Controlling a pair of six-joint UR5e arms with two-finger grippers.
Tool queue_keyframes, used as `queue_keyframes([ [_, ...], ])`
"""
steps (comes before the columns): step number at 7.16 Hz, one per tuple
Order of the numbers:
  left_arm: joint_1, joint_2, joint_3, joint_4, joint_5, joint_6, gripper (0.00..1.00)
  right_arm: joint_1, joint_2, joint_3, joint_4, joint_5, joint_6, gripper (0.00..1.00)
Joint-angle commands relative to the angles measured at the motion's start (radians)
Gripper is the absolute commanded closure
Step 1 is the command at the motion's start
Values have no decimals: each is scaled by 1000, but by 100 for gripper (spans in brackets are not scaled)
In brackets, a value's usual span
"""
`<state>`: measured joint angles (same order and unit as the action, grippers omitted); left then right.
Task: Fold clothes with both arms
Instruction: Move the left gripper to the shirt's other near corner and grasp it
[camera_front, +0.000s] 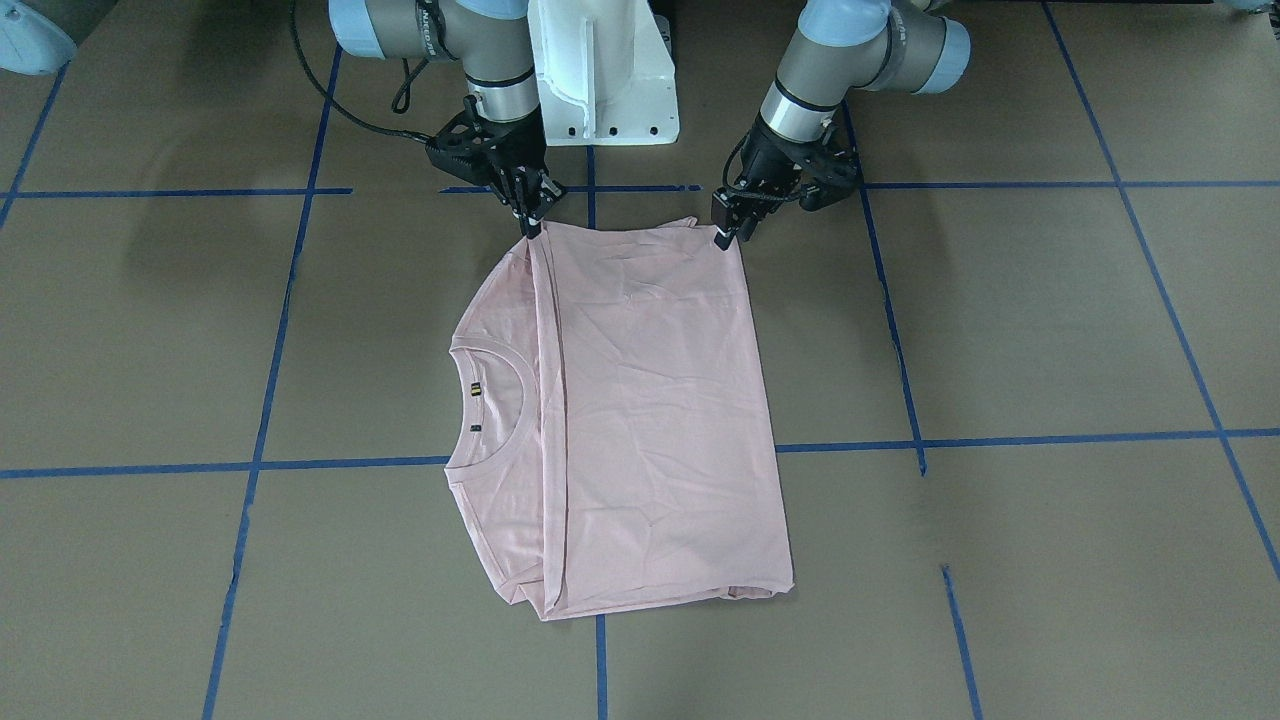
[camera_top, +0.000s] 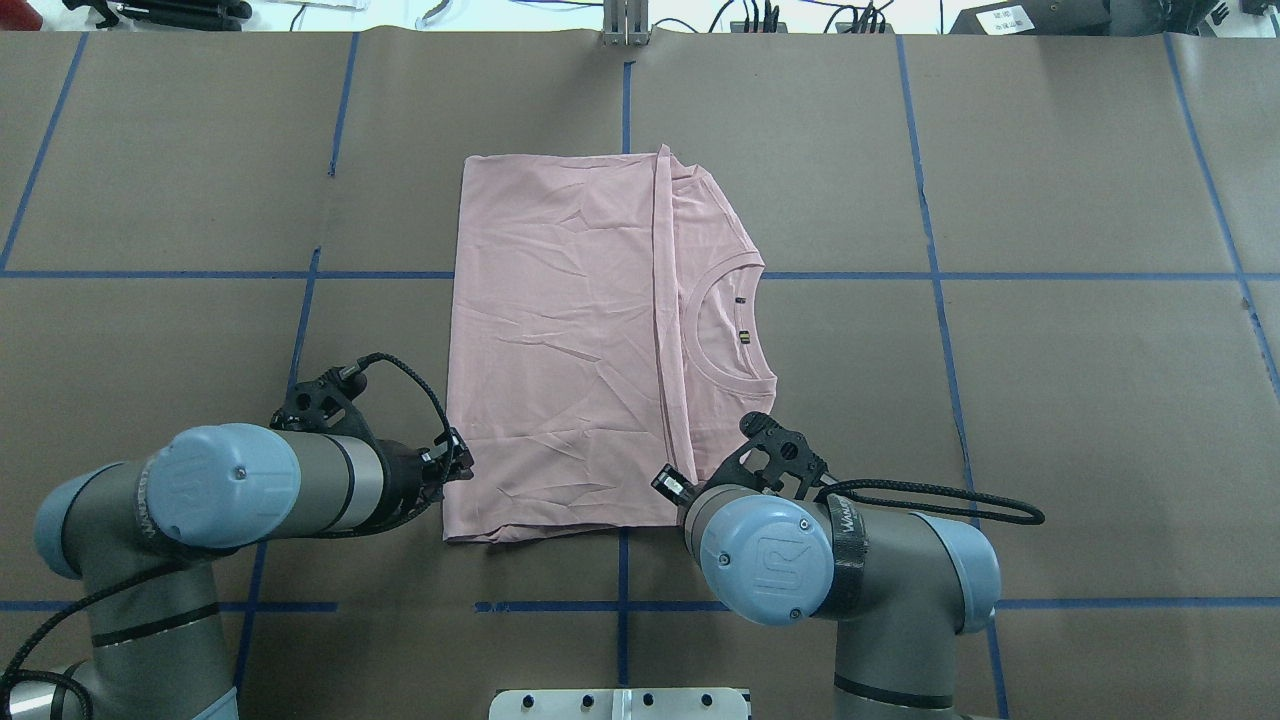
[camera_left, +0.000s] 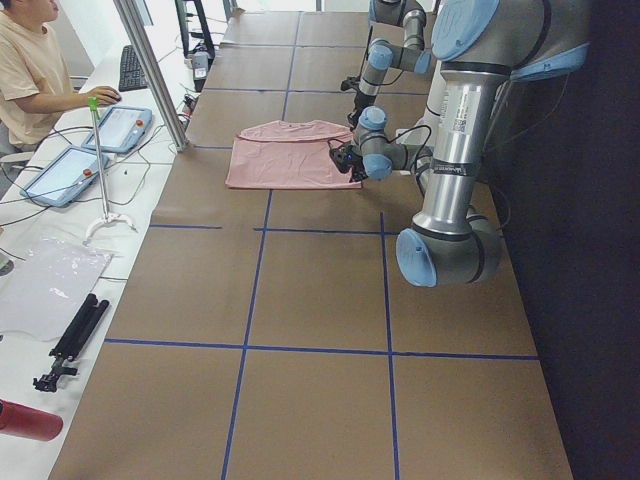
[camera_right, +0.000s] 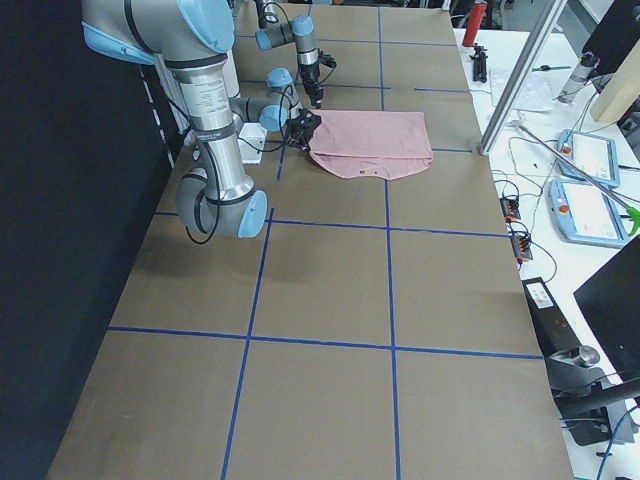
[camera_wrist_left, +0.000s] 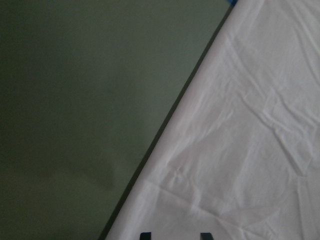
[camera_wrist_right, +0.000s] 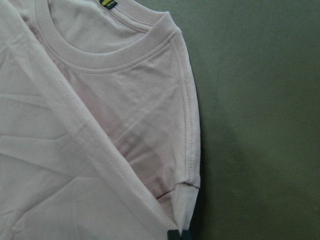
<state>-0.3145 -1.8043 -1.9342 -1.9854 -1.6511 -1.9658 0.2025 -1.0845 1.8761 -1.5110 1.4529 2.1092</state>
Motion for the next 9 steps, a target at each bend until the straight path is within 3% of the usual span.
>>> queue_keyframes([
  [1,31,2,6,7,10,-1,53,0,0,-2,0,0,0,100],
  [7,43,5,20,8,10,-1,56,0,0,0,0,0,0,100],
  [9,43,6,20,8,10,-1,72,0,0,0,0,0,0,100],
])
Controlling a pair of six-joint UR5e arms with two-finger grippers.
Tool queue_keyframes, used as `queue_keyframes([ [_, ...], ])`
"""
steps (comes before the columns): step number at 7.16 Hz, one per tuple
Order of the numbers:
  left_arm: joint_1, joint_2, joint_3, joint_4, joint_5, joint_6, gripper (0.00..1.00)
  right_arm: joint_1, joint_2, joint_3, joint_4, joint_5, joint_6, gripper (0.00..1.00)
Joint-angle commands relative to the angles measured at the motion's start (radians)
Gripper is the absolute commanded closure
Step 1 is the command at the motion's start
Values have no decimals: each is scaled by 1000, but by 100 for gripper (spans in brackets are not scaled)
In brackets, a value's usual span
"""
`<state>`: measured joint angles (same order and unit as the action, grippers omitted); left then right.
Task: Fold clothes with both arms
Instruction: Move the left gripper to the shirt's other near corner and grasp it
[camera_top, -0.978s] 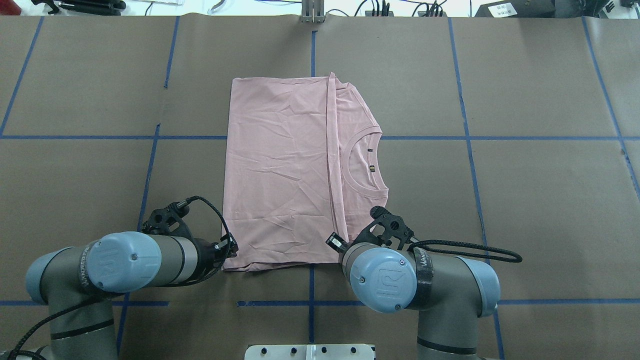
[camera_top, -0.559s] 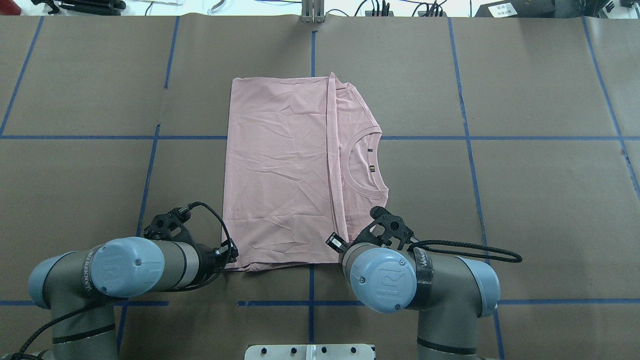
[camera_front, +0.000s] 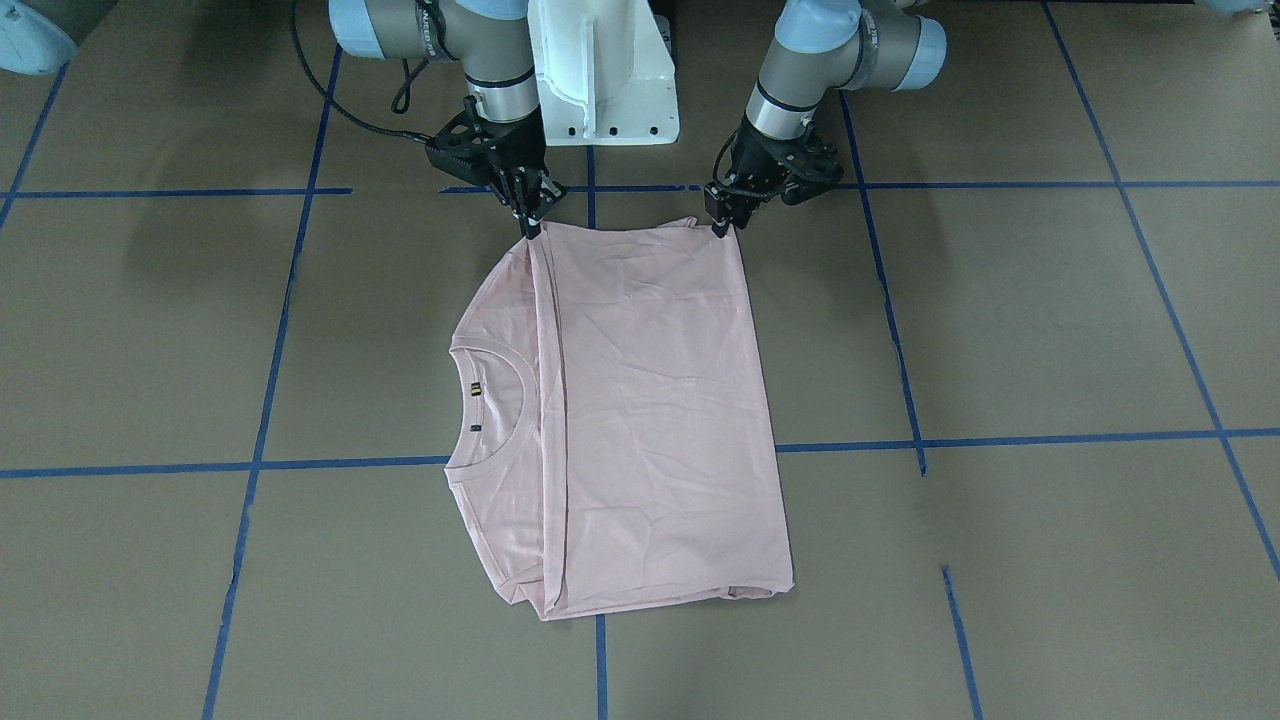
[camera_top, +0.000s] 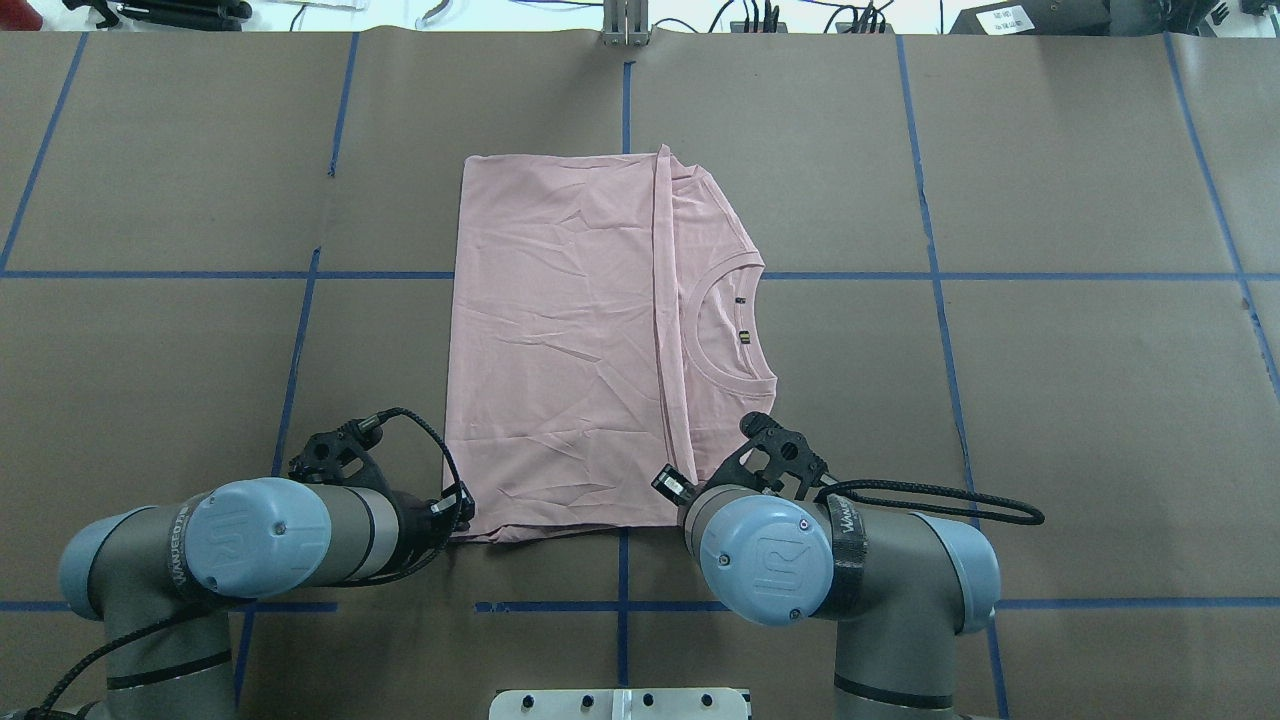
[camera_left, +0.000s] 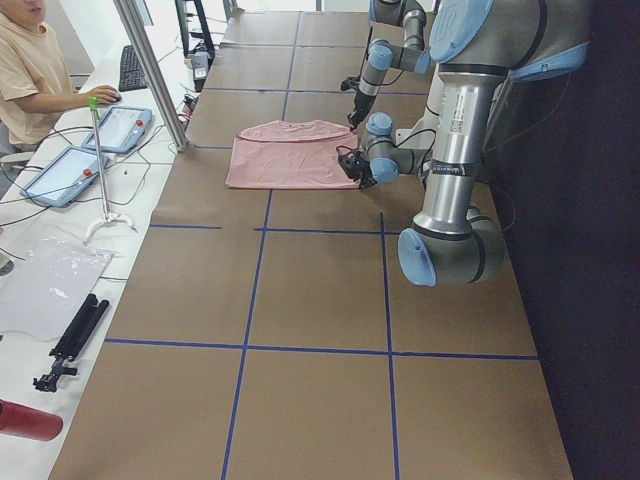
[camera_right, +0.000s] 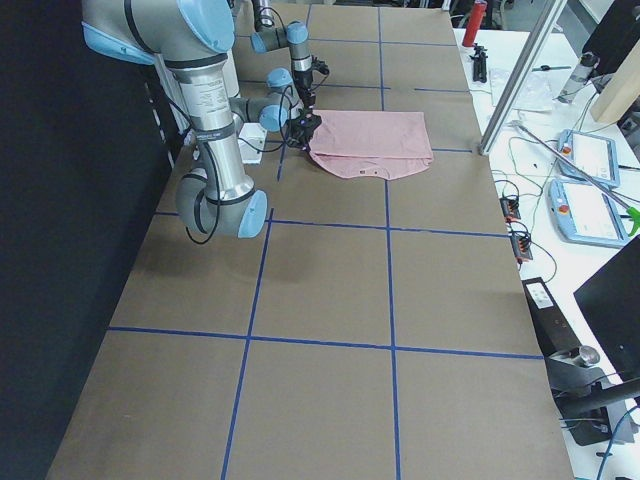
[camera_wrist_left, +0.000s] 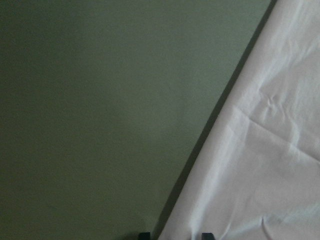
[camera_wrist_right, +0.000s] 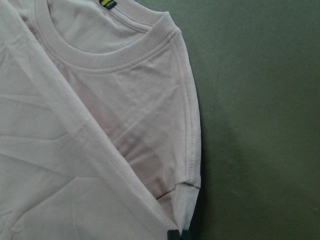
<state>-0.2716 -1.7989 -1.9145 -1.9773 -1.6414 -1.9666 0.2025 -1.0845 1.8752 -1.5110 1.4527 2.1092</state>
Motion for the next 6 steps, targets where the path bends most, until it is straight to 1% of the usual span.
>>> queue_keyframes([
  [1,0,1,0,0,0,0,87,2,0,1,0,0,0,100],
  [2,0,1,0,0,0,0,100,2,0,1,0,0,0,100],
  [3,0,-3,-6,0,0,0,100,2,0,2,0,2,0,100],
  [4,2,-10,-33,0,-3,0,100,8,-3,18,0,2,0,100],
  [5,2,-8,-104,6,-9,-3,100,5,-41,86,-15,0,3,100],
  [6,8,-10,-211,100,-18,-53,100,-35,-82,202,-75,-2,14,100],
])
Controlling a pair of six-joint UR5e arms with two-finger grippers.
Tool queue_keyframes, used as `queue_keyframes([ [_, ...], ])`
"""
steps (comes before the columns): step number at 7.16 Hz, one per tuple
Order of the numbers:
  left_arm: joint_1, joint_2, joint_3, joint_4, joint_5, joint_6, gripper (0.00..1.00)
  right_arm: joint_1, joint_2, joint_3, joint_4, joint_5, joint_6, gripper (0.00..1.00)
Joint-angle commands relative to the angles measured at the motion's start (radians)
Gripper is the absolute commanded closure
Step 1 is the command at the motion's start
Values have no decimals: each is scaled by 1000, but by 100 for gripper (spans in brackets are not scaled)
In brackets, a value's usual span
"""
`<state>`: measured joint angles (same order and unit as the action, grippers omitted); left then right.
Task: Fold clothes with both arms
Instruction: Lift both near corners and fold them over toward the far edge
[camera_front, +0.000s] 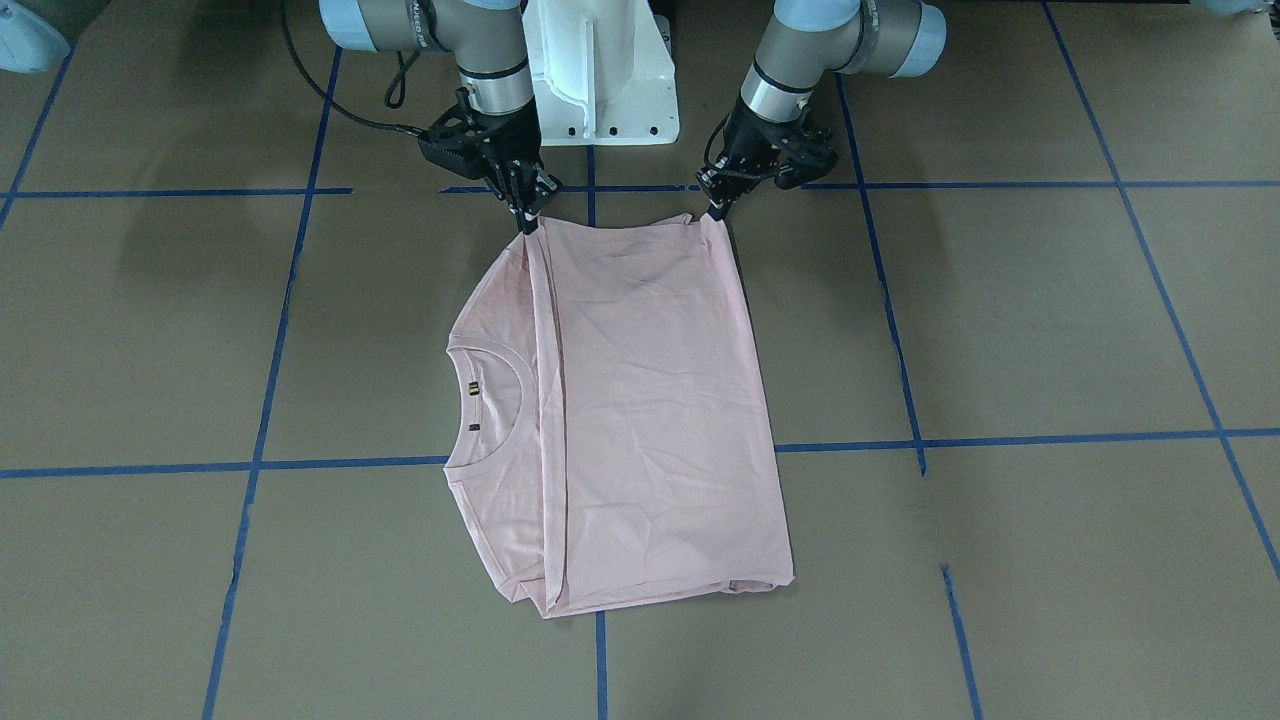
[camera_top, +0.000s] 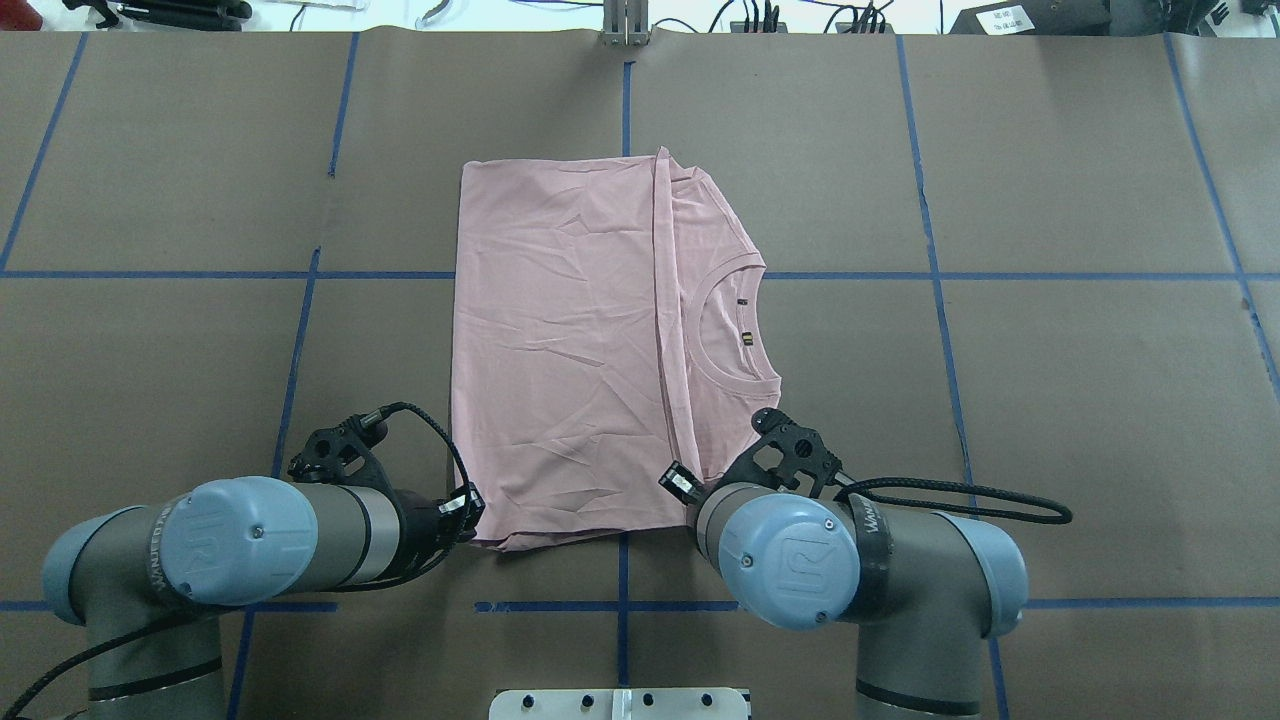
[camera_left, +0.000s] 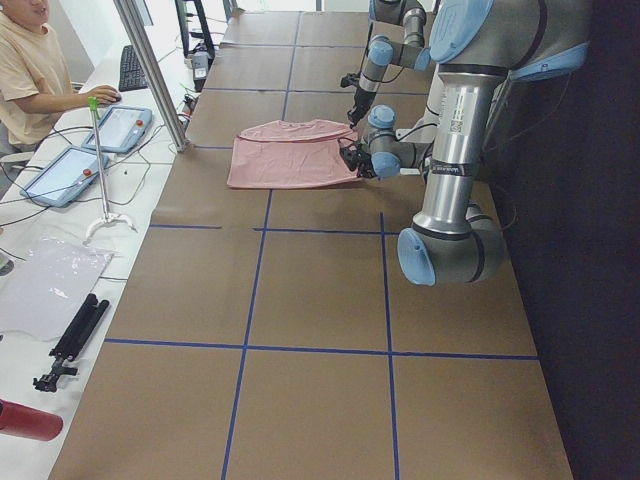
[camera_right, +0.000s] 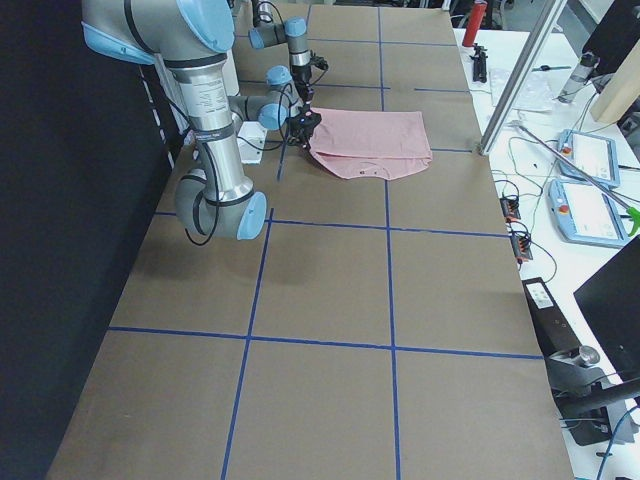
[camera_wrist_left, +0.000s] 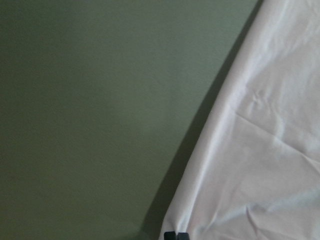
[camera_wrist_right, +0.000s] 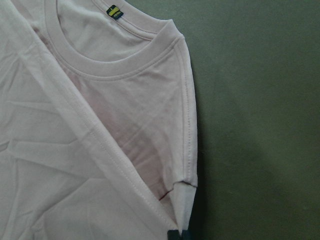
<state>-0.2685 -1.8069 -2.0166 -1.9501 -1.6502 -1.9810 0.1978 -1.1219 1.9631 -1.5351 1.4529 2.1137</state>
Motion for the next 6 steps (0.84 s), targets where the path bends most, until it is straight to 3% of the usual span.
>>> queue_keyframes([
  [1,38,-9,-202,153,-32,-106,100,-90,-76,211,-148,-3,32,100],
  [2,49,-14,-264,172,-34,-130,100,-98,-79,282,-202,-2,51,100],
  [3,48,-40,-261,174,-34,-130,100,-33,-67,292,-217,18,40,100],
  [4,-13,-61,-229,172,-28,-115,100,80,-40,251,-212,105,-31,100],
  [6,-173,-153,-119,175,-29,-31,100,272,116,45,-197,207,-173,100],
])
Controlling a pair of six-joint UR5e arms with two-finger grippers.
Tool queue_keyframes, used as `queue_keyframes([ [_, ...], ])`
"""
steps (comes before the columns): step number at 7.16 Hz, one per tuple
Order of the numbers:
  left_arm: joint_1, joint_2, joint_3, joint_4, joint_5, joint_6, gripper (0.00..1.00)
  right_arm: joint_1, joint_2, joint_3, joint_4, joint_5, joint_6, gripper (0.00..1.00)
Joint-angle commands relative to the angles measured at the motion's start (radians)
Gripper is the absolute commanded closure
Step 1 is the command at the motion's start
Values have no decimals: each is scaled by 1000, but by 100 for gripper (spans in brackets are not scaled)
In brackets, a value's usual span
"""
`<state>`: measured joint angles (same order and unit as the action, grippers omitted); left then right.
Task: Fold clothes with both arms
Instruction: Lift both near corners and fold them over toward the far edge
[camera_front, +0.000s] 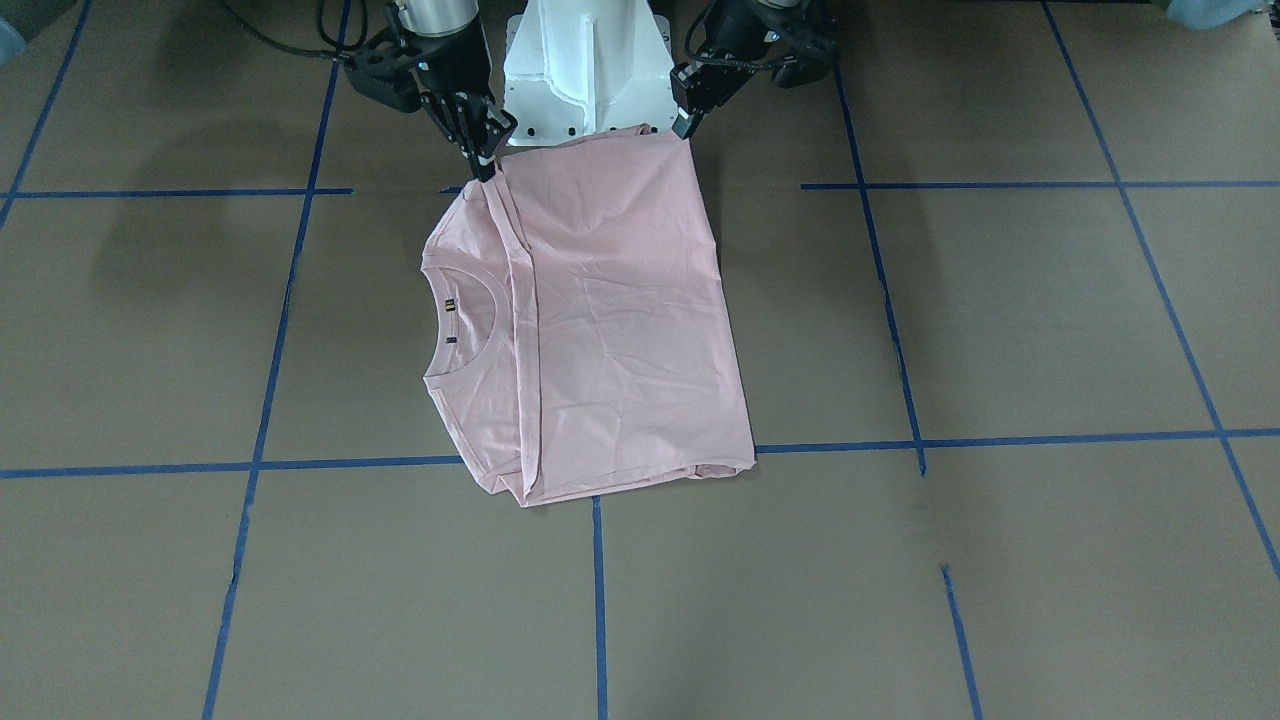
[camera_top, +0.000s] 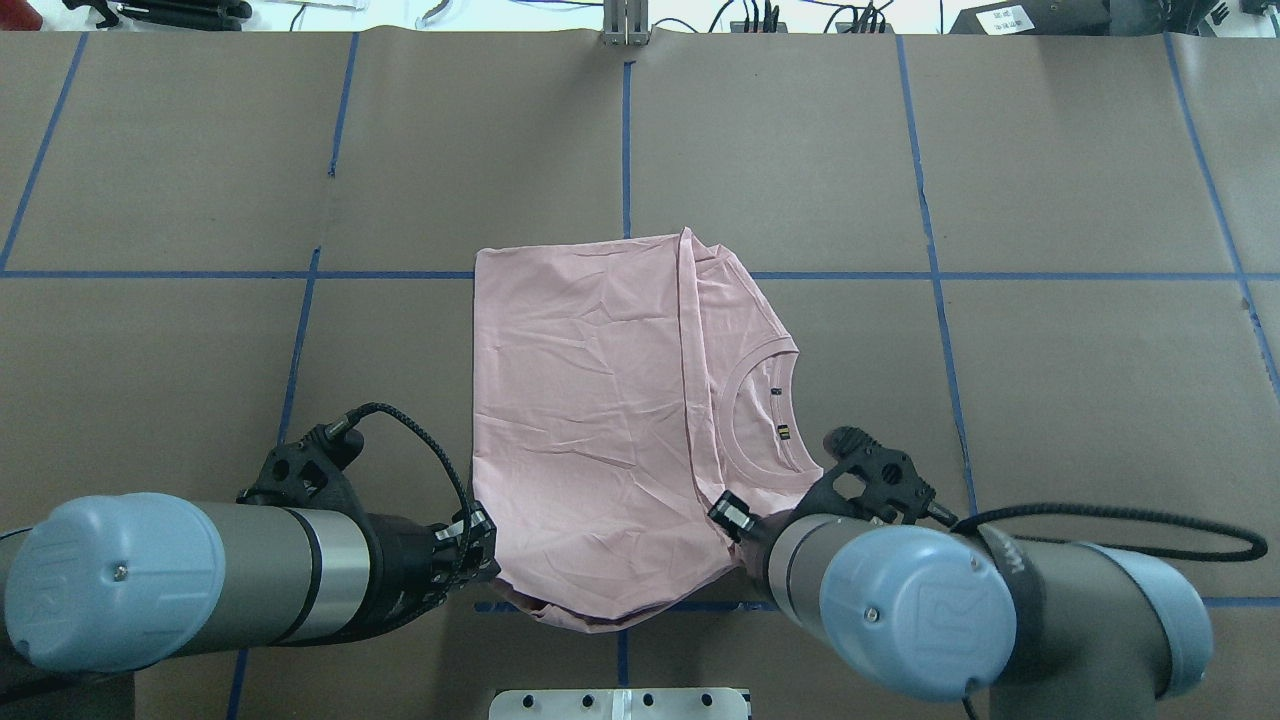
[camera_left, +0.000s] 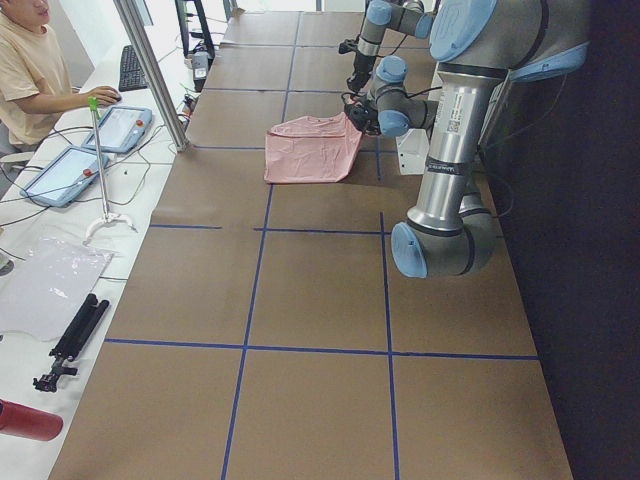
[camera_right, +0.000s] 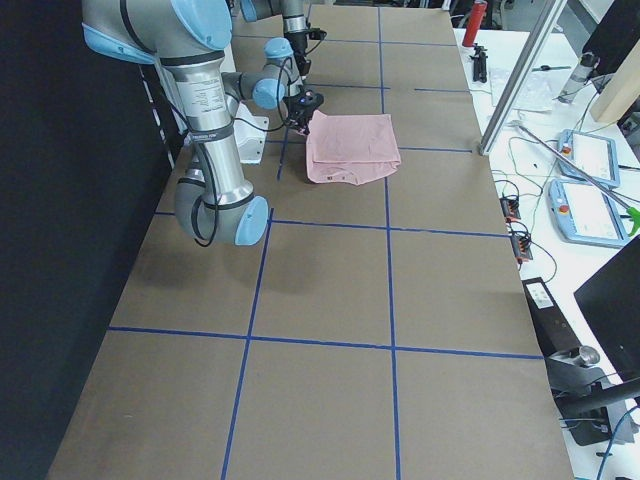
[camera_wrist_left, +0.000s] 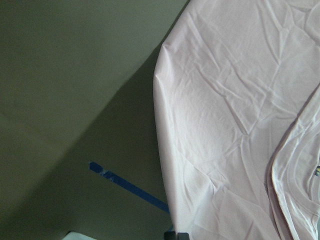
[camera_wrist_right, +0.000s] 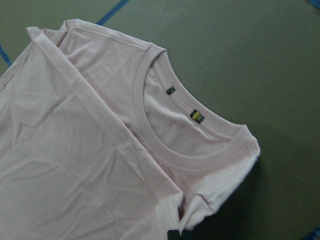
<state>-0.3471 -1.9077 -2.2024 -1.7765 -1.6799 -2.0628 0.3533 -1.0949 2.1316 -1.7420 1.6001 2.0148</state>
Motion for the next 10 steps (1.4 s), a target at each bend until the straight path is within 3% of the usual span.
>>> queue_keyframes([
  [1,-133,-74,140,-1,3,111,100,171,163,-237,19,81,-134,100],
  [3,-171,-100,257,-30,57,197,100,240,254,-422,88,150,-189,100],
  [6,-240,-171,409,-101,60,219,100,305,329,-638,193,220,-241,100],
  [7,-253,-201,482,-151,93,264,100,308,334,-700,247,221,-270,100],
  [8,-288,-217,577,-225,121,333,100,323,351,-829,372,221,-275,100],
  [9,-308,-264,771,-376,158,401,95,332,413,-1008,519,221,-293,70],
  [10,-311,-274,887,-506,228,465,60,351,462,-1109,600,216,-371,1],
])
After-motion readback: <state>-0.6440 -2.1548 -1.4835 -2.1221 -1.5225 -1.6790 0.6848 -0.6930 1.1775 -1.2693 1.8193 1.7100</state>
